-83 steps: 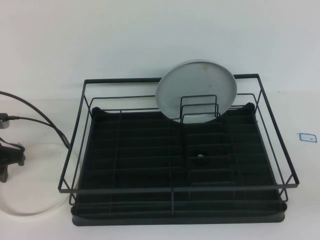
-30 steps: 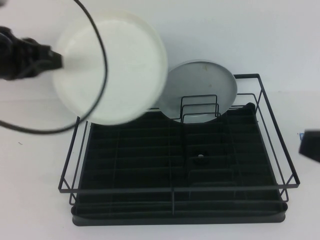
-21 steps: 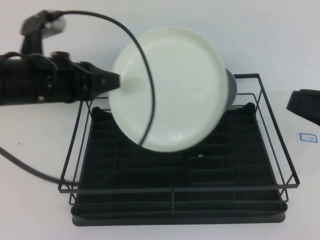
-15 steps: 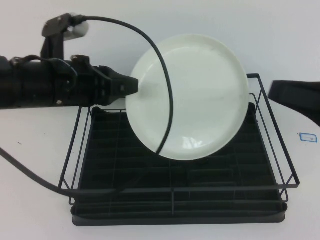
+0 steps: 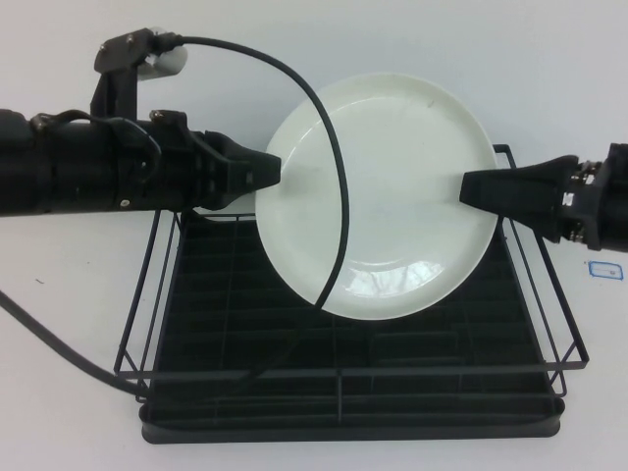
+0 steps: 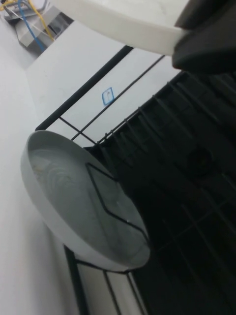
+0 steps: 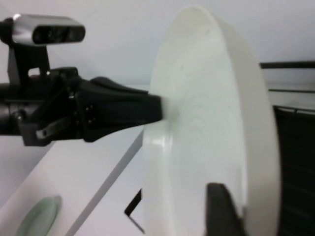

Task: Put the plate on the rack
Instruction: Hand over the plate

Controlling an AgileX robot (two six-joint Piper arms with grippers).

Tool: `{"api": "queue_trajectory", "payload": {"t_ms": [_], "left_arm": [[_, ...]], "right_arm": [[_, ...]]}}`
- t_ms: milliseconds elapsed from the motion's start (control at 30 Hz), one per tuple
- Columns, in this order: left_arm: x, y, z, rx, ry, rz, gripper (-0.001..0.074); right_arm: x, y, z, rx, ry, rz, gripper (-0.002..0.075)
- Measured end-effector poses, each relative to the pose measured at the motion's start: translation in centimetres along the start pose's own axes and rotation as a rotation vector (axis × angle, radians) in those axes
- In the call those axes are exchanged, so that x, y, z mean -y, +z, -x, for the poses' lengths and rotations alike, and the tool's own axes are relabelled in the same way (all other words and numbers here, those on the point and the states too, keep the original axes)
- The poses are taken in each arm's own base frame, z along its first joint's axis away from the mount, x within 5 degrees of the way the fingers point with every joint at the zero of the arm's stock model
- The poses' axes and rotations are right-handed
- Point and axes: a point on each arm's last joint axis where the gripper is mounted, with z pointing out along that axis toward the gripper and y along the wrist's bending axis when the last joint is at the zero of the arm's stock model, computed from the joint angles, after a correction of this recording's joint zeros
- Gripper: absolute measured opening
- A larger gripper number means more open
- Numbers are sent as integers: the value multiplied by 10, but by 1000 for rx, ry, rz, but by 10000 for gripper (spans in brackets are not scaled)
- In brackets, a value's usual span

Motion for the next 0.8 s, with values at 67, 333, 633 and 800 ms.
{"api": "queue_trajectory", "payload": {"t_ms": [67,333,633,800], "left_arm": [[0,0,0,0,22,0,6],[5,-2,1,18,97,-75,15],[33,-14,-2,-12,103,-398,317],[35,-52,16,121,140,-368,386]], "right_arm": [[1,1,-2,-10,8,21,365],[4,1,1,-7,-38,5,136],[-15,3,31,-39,-212,60,94],[-31,0,62,-73,-346,5,94]]}}
